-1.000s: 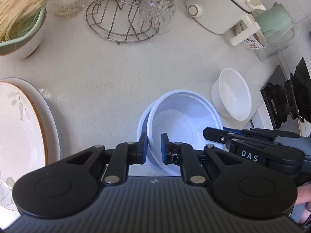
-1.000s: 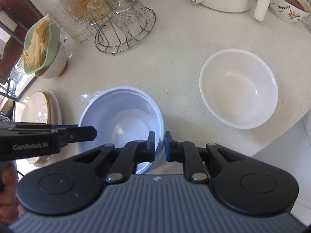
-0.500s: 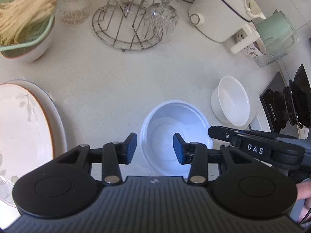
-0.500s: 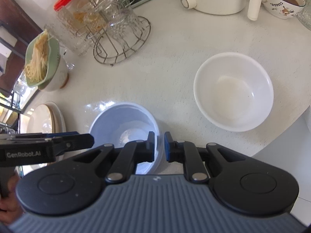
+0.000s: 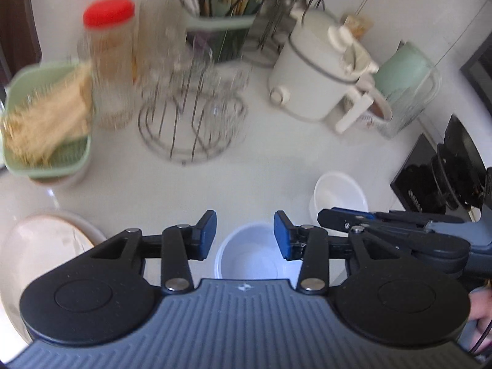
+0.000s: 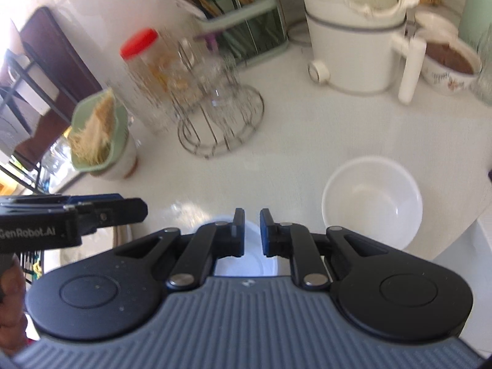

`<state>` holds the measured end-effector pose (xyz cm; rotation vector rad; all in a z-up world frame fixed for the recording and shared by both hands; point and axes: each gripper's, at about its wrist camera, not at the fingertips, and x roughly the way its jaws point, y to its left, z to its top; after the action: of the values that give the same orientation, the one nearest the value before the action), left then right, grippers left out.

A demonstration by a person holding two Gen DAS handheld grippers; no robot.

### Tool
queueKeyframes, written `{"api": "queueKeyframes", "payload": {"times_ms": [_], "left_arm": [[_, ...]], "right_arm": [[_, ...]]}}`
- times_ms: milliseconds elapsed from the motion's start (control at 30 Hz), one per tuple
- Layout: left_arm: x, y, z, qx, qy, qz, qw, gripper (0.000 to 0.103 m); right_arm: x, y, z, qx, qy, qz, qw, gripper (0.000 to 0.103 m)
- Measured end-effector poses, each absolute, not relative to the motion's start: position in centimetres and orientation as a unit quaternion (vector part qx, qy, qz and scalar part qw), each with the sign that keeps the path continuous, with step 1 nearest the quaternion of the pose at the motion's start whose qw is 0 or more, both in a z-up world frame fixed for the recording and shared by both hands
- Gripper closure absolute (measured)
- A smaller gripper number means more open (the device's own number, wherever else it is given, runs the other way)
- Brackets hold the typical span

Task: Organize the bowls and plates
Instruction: 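Lower the pale blue bowl into the other bowl and open both grippers, then move both open grippers to the white bowl by the cooker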

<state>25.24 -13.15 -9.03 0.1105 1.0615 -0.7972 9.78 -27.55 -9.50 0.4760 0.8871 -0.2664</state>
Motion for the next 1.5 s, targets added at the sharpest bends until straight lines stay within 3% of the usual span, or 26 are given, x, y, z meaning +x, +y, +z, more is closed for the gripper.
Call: {"api": "queueKeyframes", "payload": {"times_ms": [433,1500], "left_arm": [[24.7,-13.0,-5.0,0.046,0.439,-0.384,0.811,0.056],[23.0,-22.7,-7.8,0.045,0.453,-0.441,0.773,0.056]], "right_arm": [[8.3,-27.2,-6.1,0.211,0.362,-0.155,0.895,0.089],[1.1,-34.0,-8.4,0.243,0.321,-0.28,0.871,0.089]]}}
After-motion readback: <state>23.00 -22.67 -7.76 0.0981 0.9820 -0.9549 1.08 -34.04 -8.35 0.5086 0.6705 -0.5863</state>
